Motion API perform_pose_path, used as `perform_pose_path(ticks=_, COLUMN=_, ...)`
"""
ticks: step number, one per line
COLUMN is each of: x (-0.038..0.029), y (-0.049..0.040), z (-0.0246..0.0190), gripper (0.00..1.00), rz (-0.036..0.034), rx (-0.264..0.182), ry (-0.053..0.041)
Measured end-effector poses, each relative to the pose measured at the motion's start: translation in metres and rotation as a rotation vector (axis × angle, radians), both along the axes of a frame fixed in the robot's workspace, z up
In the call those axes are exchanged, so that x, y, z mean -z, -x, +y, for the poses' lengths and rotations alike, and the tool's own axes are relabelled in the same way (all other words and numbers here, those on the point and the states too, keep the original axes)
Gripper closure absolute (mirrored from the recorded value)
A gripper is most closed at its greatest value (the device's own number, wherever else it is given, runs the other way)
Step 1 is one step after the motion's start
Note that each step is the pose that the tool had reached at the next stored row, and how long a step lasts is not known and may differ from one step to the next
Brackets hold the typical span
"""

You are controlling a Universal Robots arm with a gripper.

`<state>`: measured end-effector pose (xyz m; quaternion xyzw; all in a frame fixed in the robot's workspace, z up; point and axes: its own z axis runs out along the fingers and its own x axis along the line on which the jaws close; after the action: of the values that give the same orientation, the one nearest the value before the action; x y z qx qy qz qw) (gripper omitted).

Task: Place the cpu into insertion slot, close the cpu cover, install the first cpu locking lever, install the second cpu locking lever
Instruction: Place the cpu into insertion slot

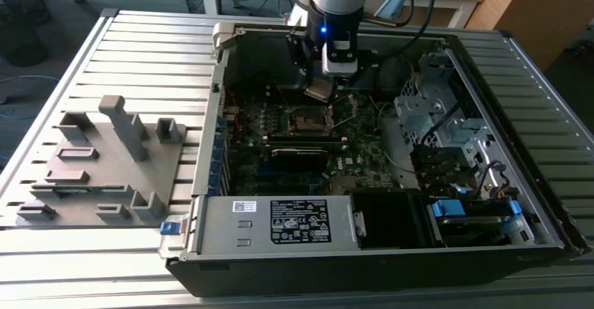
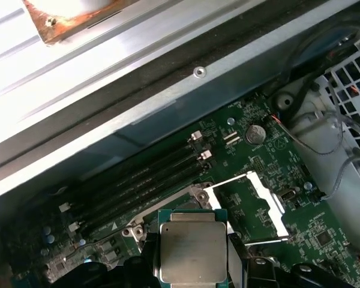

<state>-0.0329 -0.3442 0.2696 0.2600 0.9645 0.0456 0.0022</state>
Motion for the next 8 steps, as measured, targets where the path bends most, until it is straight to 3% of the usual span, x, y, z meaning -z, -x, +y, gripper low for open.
perform_pose_path(ticks=8, x=0.0001, y=0.0000, z=0.0000, gripper=0.46, rz=-0.0002, rx=0.007, ry=-0.0001)
